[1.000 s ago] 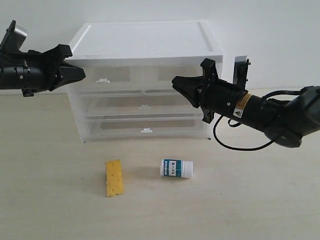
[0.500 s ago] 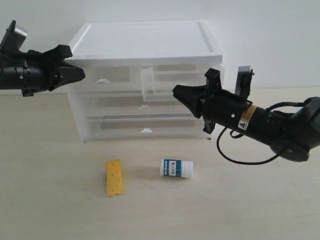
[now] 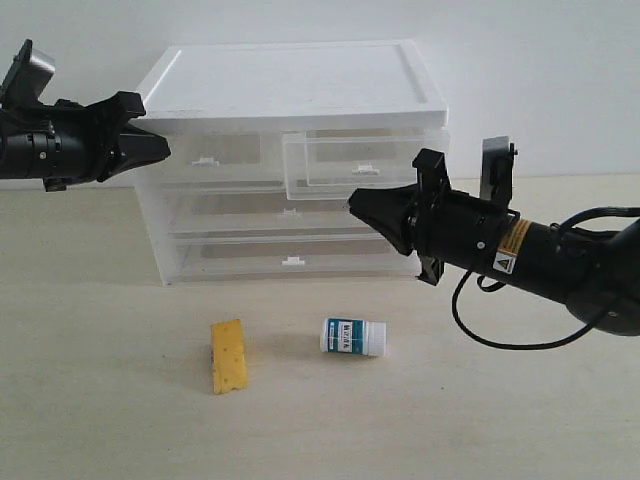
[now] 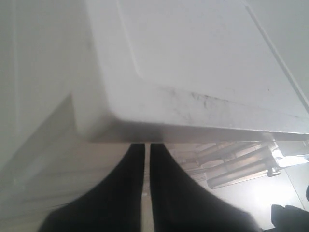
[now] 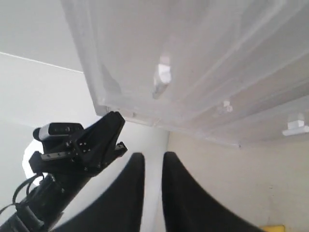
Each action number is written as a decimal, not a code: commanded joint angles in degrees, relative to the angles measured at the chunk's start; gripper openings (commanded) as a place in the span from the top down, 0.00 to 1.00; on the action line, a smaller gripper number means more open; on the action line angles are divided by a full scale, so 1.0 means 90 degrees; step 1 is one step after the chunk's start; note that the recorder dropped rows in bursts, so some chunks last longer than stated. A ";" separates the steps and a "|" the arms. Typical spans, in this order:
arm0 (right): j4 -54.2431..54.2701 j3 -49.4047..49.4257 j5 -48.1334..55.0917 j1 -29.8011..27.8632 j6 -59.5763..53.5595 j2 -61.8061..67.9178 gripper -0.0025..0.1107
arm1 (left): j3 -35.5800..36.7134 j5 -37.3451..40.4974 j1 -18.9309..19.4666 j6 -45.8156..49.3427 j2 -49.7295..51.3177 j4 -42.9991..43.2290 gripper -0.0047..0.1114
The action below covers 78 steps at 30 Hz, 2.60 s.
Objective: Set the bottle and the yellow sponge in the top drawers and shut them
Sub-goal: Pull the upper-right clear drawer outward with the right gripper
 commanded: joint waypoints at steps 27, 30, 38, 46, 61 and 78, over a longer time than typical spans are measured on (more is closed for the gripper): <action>0.0344 -0.0971 0.0546 -0.0018 -0.0044 0.0215 0.58 | -0.0086 0.0017 0.0004 0.0050 -0.0008 -0.0077 0.93; 0.0327 -0.1037 0.0546 -0.0018 -0.0057 0.0215 0.60 | -0.0086 0.0031 0.0004 0.0050 -0.0008 -0.0077 0.93; 0.0327 -0.1037 0.0572 -0.0018 -0.0389 0.0215 0.95 | -0.0086 0.0034 0.0004 0.0114 -0.0008 -0.0077 0.93; -0.0117 -0.1037 0.0360 -0.0018 -0.0374 0.0204 0.98 | -0.0086 0.0034 0.0004 0.0114 -0.0008 -0.0077 0.93; -0.0359 -0.0578 -0.0029 -0.0018 -0.0341 0.0204 0.98 | -0.0086 0.0033 0.0004 0.0113 -0.0008 -0.0077 0.93; -0.0632 -0.0326 -0.0029 -0.0018 -0.0292 0.0195 0.98 | -0.0086 0.0003 0.0004 0.0126 -0.0008 -0.0077 0.93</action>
